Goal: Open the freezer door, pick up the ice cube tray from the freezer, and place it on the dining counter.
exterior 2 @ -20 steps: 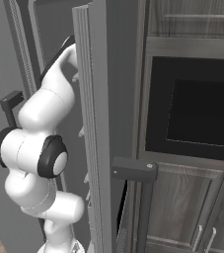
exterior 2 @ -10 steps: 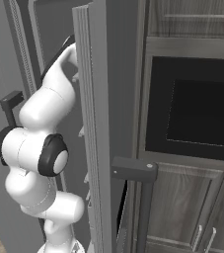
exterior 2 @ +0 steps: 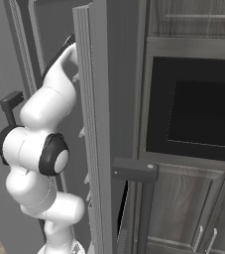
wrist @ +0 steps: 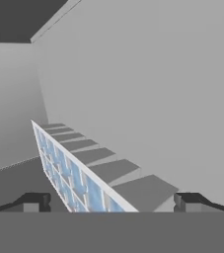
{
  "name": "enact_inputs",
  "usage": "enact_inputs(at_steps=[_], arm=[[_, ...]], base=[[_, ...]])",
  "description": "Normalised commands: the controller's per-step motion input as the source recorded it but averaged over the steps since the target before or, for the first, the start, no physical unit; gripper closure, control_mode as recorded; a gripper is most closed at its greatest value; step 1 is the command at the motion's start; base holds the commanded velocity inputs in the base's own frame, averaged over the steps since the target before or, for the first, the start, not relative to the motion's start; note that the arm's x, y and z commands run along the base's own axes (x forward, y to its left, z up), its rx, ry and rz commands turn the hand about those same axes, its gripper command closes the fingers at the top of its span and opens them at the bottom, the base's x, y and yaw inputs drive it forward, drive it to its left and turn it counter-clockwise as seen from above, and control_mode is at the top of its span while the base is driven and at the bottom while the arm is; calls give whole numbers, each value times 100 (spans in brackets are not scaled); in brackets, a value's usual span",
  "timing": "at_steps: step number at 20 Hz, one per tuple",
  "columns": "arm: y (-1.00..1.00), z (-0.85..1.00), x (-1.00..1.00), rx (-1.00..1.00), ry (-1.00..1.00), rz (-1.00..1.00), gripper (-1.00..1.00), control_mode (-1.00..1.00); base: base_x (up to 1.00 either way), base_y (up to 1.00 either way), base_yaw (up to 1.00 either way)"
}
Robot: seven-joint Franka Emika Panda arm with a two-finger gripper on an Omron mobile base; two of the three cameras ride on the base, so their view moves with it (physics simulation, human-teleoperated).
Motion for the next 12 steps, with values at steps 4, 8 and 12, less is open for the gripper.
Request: enact_inputs(at_steps=[4,8,12], arm=[[0,-22,50,0,0,0,-100,-100],[2,-16,51,0,0,0,-100,-100],[12,-16,59,0,0,0,-100,-100]], base=[[0,0,0],[0,0,0],[0,0,0]])
